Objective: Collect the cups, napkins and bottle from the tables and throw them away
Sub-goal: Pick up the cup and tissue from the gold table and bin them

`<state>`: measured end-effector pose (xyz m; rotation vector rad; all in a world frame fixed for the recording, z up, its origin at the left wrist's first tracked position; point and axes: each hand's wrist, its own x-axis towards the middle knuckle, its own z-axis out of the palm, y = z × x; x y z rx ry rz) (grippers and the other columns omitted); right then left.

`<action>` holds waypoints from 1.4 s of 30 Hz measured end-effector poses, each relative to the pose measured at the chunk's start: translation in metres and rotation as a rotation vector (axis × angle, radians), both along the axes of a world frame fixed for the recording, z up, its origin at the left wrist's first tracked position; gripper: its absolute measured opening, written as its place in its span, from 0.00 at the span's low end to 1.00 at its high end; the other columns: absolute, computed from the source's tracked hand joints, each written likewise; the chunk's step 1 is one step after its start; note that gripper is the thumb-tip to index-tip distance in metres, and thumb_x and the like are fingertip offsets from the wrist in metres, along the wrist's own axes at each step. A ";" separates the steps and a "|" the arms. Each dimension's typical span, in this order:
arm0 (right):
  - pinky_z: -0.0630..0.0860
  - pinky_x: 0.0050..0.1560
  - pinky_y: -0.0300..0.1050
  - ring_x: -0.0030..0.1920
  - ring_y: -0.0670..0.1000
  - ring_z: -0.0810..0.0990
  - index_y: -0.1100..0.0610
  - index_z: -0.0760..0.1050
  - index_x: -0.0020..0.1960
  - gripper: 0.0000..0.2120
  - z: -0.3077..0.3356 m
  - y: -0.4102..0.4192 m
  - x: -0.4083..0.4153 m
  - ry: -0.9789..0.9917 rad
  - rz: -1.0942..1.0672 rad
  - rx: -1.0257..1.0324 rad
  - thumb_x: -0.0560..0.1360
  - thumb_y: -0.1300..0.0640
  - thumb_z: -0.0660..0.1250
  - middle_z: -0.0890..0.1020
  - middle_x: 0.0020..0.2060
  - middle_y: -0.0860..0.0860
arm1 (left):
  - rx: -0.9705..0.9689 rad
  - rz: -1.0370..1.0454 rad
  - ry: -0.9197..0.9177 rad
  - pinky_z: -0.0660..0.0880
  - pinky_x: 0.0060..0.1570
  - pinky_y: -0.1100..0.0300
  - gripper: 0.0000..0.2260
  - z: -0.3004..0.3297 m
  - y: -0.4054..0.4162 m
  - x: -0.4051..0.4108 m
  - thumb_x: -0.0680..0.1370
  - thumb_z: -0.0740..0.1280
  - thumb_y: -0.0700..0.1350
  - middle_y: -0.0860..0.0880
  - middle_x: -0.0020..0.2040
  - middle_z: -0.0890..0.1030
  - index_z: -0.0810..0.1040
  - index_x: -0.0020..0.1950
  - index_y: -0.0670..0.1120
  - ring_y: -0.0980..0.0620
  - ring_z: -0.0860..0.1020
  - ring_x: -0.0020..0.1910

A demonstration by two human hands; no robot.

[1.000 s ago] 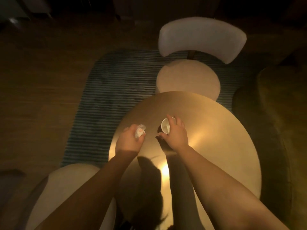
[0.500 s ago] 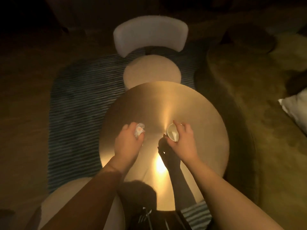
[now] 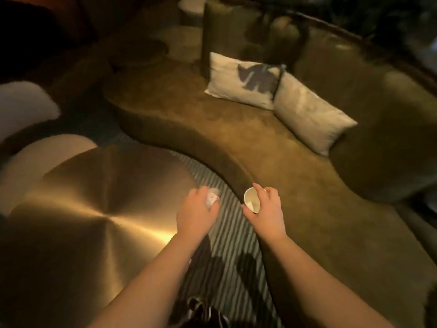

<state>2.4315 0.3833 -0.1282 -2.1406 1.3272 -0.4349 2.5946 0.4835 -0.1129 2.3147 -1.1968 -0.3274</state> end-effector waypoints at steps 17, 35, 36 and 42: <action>0.70 0.63 0.50 0.66 0.51 0.64 0.44 0.58 0.72 0.34 0.022 0.169 -0.597 0.021 -1.159 -0.013 0.71 0.46 0.70 0.62 0.67 0.48 | -0.038 -1.130 -0.049 0.63 0.32 0.62 0.11 0.013 -0.036 -0.598 0.77 0.63 0.56 0.54 0.44 0.70 0.72 0.55 0.53 0.55 0.70 0.38; 0.67 0.59 0.46 0.64 0.54 0.66 0.50 0.63 0.72 0.33 0.018 0.340 -0.999 0.122 -1.761 -0.029 0.71 0.46 0.70 0.66 0.65 0.54 | 0.011 -1.706 0.106 0.68 0.33 0.58 0.08 -0.004 0.004 -1.067 0.78 0.62 0.56 0.51 0.42 0.71 0.70 0.50 0.54 0.53 0.71 0.37; 0.66 0.58 0.45 0.64 0.54 0.65 0.49 0.63 0.72 0.33 0.014 0.331 -1.025 0.126 -1.758 -0.021 0.71 0.46 0.70 0.65 0.65 0.53 | 0.024 -1.698 0.116 0.69 0.34 0.58 0.08 -0.006 -0.003 -1.092 0.78 0.62 0.55 0.51 0.43 0.71 0.71 0.51 0.52 0.53 0.72 0.37; 0.68 0.61 0.47 0.65 0.52 0.64 0.47 0.61 0.72 0.33 0.004 0.255 -1.205 0.108 -1.713 0.032 0.71 0.45 0.70 0.64 0.66 0.51 | 0.097 -1.617 0.179 0.69 0.35 0.57 0.09 -0.016 -0.076 -1.263 0.79 0.62 0.54 0.48 0.45 0.72 0.72 0.53 0.49 0.51 0.72 0.38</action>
